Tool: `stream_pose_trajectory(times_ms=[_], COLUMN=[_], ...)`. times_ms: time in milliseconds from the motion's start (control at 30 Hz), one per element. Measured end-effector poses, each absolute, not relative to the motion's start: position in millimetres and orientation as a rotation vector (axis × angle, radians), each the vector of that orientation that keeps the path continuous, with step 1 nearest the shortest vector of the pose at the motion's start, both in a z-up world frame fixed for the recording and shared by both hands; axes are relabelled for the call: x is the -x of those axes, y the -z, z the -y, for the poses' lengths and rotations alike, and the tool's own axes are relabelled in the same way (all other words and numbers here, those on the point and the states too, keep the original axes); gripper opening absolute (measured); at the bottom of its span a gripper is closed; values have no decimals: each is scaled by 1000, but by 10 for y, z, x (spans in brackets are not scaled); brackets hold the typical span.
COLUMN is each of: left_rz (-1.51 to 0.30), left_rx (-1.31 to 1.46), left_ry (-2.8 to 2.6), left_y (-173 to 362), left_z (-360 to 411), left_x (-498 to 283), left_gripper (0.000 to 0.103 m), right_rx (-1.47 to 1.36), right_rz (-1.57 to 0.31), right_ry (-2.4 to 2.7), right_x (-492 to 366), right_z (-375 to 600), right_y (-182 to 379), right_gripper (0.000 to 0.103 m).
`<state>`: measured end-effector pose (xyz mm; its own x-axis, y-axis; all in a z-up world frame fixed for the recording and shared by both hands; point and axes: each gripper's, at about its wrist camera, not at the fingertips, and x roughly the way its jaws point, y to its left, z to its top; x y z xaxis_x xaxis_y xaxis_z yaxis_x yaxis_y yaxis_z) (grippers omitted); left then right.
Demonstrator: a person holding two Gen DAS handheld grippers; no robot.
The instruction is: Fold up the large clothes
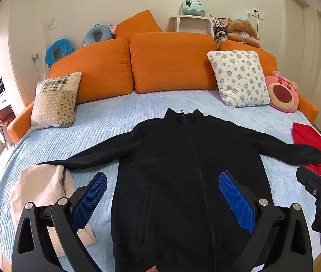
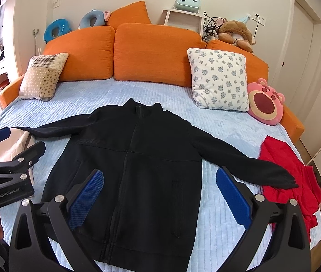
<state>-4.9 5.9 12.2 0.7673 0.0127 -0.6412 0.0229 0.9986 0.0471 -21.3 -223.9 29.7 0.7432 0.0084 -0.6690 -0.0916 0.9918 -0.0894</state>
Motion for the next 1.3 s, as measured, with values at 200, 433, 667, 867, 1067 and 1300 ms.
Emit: stream_pose_trajectory(times_ms=[200, 433, 667, 867, 1067, 1300], left_rz=[-695, -695, -694, -697, -701, -715], left_rx=[-51, -52, -61, -61, -63, -73], left_ry=[8, 7, 9, 14, 14, 43], left_y=[-119, -123, -100, -95, -84, -18], left_z=[-60, -76, -55, -42, -28, 137], left_x=[58, 67, 78, 72, 66, -40], left_gripper=[100, 100, 100, 100, 100, 100], right_rx=[125, 129, 128, 122, 109, 100], right_rz=[-732, -732, -732, -733, -738, -743], right_ry=[-58, -56, -57, -59, -54, -25], right_x=[223, 231, 231, 223, 184, 107], right_z=[2241, 2233, 2240, 2245, 2318, 2504], right_y=[-302, -296, -299, -293, -262, -138], right_gripper=[98, 98, 98, 98, 98, 98])
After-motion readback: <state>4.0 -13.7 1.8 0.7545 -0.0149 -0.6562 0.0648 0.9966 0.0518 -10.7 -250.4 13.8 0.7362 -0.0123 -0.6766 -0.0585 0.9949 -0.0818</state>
